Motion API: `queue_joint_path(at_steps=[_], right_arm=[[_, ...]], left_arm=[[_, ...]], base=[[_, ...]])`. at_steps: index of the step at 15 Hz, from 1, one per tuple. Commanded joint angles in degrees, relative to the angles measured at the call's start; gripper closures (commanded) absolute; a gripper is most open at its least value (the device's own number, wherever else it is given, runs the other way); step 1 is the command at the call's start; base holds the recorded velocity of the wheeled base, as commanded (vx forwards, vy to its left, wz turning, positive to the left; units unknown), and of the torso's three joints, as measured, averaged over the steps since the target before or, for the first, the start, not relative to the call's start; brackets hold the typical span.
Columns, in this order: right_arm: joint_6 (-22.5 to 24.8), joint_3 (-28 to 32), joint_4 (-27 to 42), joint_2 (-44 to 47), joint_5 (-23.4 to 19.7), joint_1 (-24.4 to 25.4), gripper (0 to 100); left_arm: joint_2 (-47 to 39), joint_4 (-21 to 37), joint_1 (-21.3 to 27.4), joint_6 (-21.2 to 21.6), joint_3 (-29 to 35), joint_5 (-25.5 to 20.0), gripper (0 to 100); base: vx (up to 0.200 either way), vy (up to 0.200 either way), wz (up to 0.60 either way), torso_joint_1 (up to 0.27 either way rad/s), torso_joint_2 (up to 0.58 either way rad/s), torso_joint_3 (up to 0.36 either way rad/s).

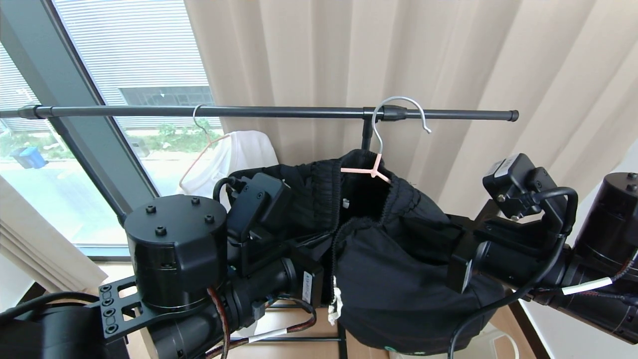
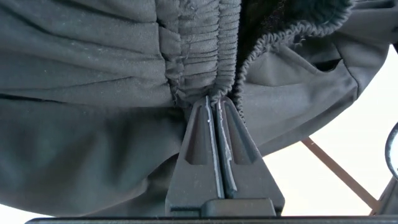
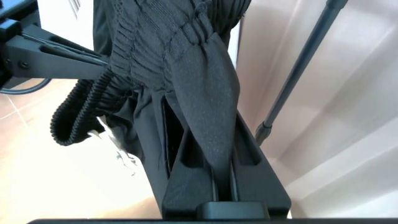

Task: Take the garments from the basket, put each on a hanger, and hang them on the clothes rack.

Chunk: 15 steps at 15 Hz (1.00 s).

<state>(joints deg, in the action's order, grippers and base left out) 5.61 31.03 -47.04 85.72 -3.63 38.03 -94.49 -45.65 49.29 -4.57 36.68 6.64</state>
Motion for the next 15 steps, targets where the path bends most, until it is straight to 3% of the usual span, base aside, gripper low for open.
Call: queue_joint_path(at_steps=[1, 4, 10, 11, 15], right_arm=[[0.02, 0.00, -0.07, -0.12, -0.06, 0.20, 100], [0.02, -0.26, -0.07, -0.21, -0.15, 0.55, 100], [0.19, -0.88, -0.07, -1.26, -0.06, 1.60, 100], [0.19, -0.88, -0.07, -1.26, -0.06, 1.69, 100], [0.28, -1.32, -0.07, -1.79, -0.06, 1.87, 100]], left_arm=[[-0.61, -0.05, 0.02, 0.00, 0.06, -0.05, 100], [-1.84, -3.21, 0.11, 0.09, -0.12, -0.14, 100], [-3.07, -3.65, 0.20, 0.35, -0.03, -0.14, 100], [-3.07, -3.65, 0.20, 0.35, -0.03, -0.14, 0], [-2.72, -6.73, 0.28, 0.88, -0.29, -0.05, 0]], base=[[0.000, 0.000, 0.00, 0.000, 0.00, 0.000], [0.000, 0.000, 0.00, 0.000, 0.00, 0.000], [0.000, 0.000, 0.00, 0.000, 0.00, 0.000], [0.000, 0.000, 0.00, 0.000, 0.00, 0.000], [0.000, 0.000, 0.00, 0.000, 0.00, 0.000]])
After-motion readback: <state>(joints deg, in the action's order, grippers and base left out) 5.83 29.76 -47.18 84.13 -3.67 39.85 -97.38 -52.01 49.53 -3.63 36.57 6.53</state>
